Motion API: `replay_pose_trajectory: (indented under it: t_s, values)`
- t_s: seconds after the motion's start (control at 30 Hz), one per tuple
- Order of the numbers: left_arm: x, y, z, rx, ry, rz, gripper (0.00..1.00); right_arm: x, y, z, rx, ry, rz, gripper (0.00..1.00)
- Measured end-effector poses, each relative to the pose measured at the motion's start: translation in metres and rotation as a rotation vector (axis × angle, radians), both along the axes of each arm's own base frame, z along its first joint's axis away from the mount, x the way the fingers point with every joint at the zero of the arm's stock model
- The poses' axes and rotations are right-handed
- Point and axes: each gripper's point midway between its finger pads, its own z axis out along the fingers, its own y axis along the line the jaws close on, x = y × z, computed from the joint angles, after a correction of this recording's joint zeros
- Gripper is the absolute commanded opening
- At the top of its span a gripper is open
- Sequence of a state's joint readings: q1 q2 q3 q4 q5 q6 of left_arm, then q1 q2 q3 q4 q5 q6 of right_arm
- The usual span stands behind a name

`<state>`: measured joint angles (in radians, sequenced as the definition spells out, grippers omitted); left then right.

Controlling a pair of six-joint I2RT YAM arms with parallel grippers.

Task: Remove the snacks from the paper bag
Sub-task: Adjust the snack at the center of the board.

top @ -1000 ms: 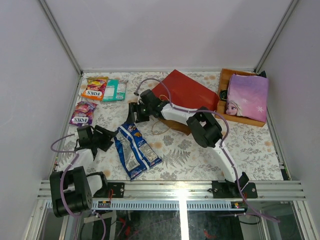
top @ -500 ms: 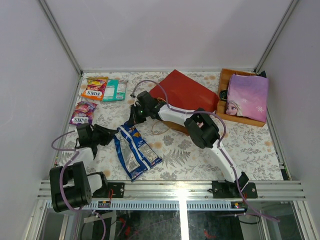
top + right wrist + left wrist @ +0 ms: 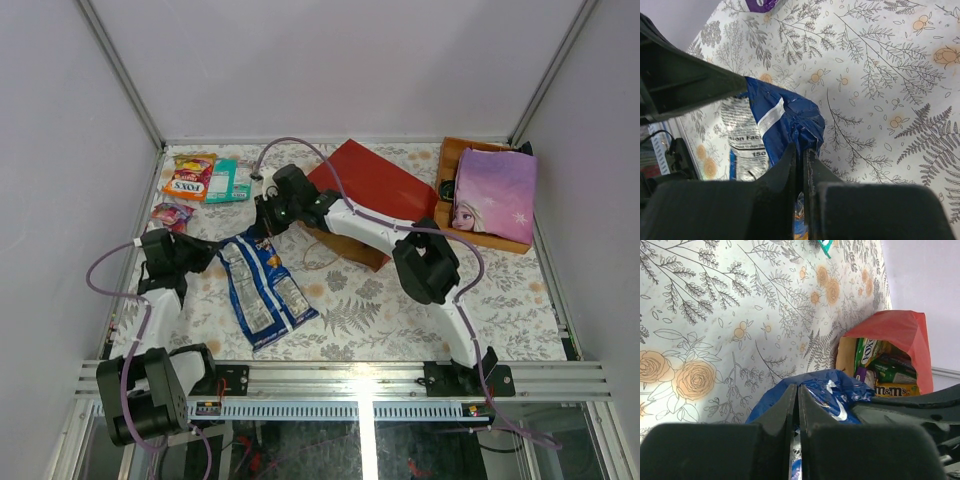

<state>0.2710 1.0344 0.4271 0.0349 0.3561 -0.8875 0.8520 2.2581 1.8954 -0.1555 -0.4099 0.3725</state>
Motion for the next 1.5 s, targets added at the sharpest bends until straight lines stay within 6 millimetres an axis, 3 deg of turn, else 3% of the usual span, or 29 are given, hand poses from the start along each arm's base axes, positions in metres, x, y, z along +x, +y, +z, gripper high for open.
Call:
replay_pose_trajectory:
  t_s: [0.23,0.47,0.6,0.7,0.77,0.83,0.9,0.93,0.97,1.03,1.1,1.17,1.27,1.37,1.43,1.5]
  values:
    - [-0.001,0.016,0.032,0.077,0.051,0.059,0.0,-0.011,-0.007,-0.008,-0.045,-0.094,0.052,0.0]
    - [0.005,0.09,0.101,0.308,0.033,0.329,0.08,-0.002,-0.034,-0.026,-0.153,-0.131,0.007,0.0]
    - [-0.001,0.107,0.125,0.379,0.023,0.378,0.16,0.004,-0.044,-0.037,-0.171,-0.115,-0.034,0.0]
    - [-0.001,0.087,0.119,0.335,-0.013,0.275,0.34,0.009,-0.043,-0.034,-0.153,-0.108,-0.07,0.01]
    - [-0.001,0.064,0.103,0.271,-0.033,0.177,0.4,0.015,-0.039,-0.027,-0.135,-0.113,-0.095,0.11]
    - [-0.008,0.034,0.071,0.191,-0.005,0.064,0.47,0.023,-0.034,-0.019,-0.114,-0.118,-0.129,0.34]
    - [-0.018,0.003,0.042,0.138,0.048,-0.036,0.51,0.035,-0.031,-0.009,-0.085,-0.128,-0.173,0.71]
    - [-0.025,-0.014,0.03,0.122,0.073,-0.091,0.53,0.041,-0.032,-0.005,-0.075,-0.132,-0.196,0.83]
    - [-0.032,-0.03,0.021,0.111,0.091,-0.142,0.54,0.049,-0.034,-0.001,-0.063,-0.141,-0.218,0.94]
    - [-0.04,-0.053,0.014,0.103,0.103,-0.215,0.56,0.063,-0.041,0.005,-0.056,-0.164,-0.259,1.0]
    - [-0.041,-0.064,0.015,0.11,0.093,-0.245,0.56,0.069,-0.05,0.009,-0.06,-0.183,-0.285,0.99]
    - [-0.036,-0.064,0.015,0.122,0.084,-0.235,0.54,0.065,-0.065,0.017,-0.071,-0.199,-0.314,0.91]
    - [-0.022,-0.058,0.013,0.136,0.093,-0.199,0.45,0.04,-0.085,0.037,-0.069,-0.238,-0.335,0.66]
    - [-0.001,-0.056,0.013,0.131,0.083,-0.177,0.25,0.007,-0.088,0.054,-0.03,-0.269,-0.318,0.27]
    - [0.015,-0.057,0.012,0.12,0.073,-0.17,0.12,-0.016,-0.085,0.052,-0.004,-0.263,-0.291,0.14]
    - [0.034,-0.058,0.01,0.106,0.062,-0.163,0.03,-0.041,-0.082,0.036,0.004,-0.227,-0.249,0.08]
